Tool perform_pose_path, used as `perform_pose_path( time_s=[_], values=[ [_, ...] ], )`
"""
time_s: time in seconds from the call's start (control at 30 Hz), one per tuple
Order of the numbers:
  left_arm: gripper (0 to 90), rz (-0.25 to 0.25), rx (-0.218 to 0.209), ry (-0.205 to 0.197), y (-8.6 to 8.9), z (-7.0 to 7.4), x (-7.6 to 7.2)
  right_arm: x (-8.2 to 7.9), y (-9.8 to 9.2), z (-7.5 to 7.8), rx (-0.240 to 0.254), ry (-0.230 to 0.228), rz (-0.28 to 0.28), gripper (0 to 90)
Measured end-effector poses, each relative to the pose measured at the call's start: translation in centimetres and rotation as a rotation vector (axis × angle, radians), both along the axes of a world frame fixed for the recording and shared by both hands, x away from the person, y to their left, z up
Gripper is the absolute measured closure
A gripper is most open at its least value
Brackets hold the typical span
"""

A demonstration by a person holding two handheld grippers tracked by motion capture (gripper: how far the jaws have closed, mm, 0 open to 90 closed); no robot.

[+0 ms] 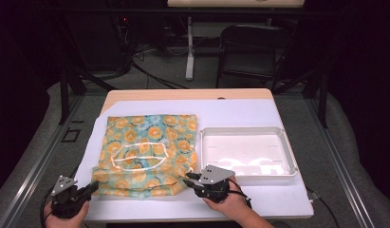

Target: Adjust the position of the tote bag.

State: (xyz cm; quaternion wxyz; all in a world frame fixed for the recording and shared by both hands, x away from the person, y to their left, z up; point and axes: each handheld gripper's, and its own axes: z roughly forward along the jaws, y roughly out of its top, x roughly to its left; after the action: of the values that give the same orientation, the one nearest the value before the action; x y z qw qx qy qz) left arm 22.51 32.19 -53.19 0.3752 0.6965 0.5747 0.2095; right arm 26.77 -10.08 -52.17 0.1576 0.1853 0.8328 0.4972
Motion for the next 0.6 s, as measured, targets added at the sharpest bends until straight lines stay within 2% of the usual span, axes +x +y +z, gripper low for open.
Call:
perform_pose_path(
  time_s=[0.33,0.5,0.53,0.6],
  values=[
    [89.1,-0.004,-0.006,-0.067,-0.17,0.51,0.39,-0.38,-0.09,-0.48,-0.048,-0.034,0.029,61.7],
    [89.0,0.0,-0.013,-0.076,-0.11,0.57,0.66,-0.51,-0.31,-0.61,-0.08,-0.07,0.042,57.2],
    [89.0,0.001,-0.018,-0.077,-0.08,0.51,0.8,-0.52,-0.42,-0.77,-0.105,-0.087,0.045,53.3],
    [89.0,0.0,-0.018,-0.071,-0.03,0.53,0.89,-0.54,-0.39,-1.01,-0.135,-0.105,0.037,51.2]
  ],
)
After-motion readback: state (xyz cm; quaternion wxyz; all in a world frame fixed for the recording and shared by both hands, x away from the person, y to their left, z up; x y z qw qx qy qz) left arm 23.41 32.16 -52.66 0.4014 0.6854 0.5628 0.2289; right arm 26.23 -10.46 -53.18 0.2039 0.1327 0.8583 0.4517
